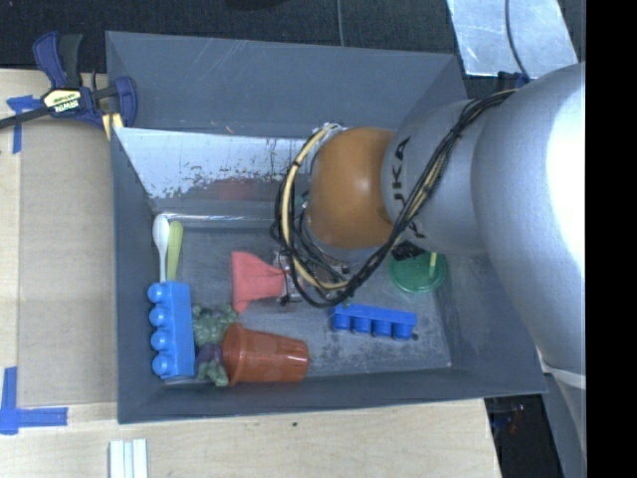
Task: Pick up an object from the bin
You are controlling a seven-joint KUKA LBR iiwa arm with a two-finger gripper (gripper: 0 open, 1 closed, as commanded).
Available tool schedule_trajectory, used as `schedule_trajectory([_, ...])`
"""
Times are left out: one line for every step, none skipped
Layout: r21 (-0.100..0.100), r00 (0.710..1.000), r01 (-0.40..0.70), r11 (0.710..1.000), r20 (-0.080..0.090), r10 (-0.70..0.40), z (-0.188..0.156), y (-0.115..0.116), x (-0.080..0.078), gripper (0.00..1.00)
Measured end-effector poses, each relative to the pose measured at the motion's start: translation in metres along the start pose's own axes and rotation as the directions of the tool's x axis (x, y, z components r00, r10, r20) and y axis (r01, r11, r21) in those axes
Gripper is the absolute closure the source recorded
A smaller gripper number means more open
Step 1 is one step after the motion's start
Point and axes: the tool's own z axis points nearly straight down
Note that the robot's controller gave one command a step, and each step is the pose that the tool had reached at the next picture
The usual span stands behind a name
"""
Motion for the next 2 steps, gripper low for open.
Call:
schedule_trajectory([0.001, 1.0, 0.005, 1.0, -0.005, -0.005, -0.06, -0.002, 0.009, 1.0])
schedule_trajectory([0.001, 1.0, 0.012, 1.0, -0.005, -0.012, -0.145, -0.018, -0.025, 1.0])
